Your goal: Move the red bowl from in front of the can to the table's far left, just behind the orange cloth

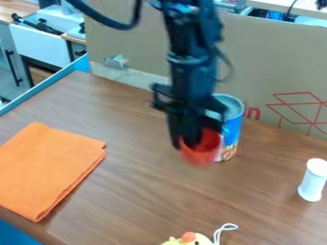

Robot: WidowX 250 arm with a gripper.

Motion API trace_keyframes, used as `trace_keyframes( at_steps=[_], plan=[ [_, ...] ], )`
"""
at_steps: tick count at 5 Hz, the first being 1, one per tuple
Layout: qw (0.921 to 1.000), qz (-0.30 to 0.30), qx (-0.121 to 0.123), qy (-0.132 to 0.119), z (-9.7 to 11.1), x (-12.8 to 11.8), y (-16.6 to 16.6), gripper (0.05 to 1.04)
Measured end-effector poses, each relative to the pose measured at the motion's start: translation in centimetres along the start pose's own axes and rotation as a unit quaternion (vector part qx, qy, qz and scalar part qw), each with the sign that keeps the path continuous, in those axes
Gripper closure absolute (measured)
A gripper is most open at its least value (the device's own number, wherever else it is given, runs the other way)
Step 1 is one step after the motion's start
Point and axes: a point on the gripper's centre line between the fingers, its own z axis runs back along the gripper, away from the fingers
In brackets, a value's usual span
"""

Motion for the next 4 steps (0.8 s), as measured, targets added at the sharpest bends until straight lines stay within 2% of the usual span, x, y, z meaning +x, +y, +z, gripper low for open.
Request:
trace_keyframes(
  at_steps=[1, 2, 3, 4],
  plan=[
    [0.9989, 0.044, 0.016, -0.004, 0.9, -0.1, 4.8, 0.967],
    [0.9946, 0.100, 0.022, -0.017, 1.8, -0.8, 9.9, 0.967],
    [0.9891, 0.137, 0.044, -0.031, 2.1, -1.9, 14.2, 0.967],
    [0.9820, 0.175, 0.052, -0.046, 2.1, -3.2, 19.2, 0.967]
  ],
)
